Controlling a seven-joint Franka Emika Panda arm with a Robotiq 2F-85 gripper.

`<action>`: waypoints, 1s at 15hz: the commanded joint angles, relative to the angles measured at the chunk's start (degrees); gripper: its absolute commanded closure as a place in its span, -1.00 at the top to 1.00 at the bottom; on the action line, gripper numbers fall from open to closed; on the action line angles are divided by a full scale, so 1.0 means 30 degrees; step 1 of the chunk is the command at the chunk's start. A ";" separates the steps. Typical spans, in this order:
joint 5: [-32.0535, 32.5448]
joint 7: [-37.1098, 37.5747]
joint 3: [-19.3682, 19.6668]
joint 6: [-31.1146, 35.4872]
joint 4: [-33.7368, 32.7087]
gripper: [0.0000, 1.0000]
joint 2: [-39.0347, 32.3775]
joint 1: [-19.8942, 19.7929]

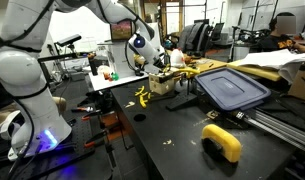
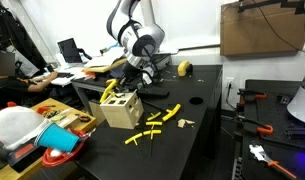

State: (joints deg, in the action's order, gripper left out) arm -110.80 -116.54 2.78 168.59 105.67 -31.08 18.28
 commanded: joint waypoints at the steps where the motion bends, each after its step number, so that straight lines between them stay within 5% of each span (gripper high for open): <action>1: 0.5426 0.4376 -0.0835 -0.0753 0.2432 -1.00 0.1969 -0.0906; 4: 1.0892 0.9120 0.0205 -0.2993 0.3728 -1.00 0.3040 -0.0437; 5: 1.2735 1.0618 0.0654 -0.3936 0.3885 -0.48 0.3413 -0.0260; 7: 1.6047 1.3312 0.1321 -0.5546 0.3694 -0.32 0.3997 -0.0128; 8: 1.8052 1.4737 0.0166 -0.5994 0.3504 -0.19 0.4275 -0.1435; 11: 2.2038 1.8018 -0.0742 -0.7583 0.2931 0.26 0.5083 -0.2654; 15: 2.4761 2.0158 -0.2097 -0.9309 0.2213 0.87 0.5711 -0.4091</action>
State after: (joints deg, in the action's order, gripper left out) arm -40.70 -60.12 -0.70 144.73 113.15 -15.93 9.03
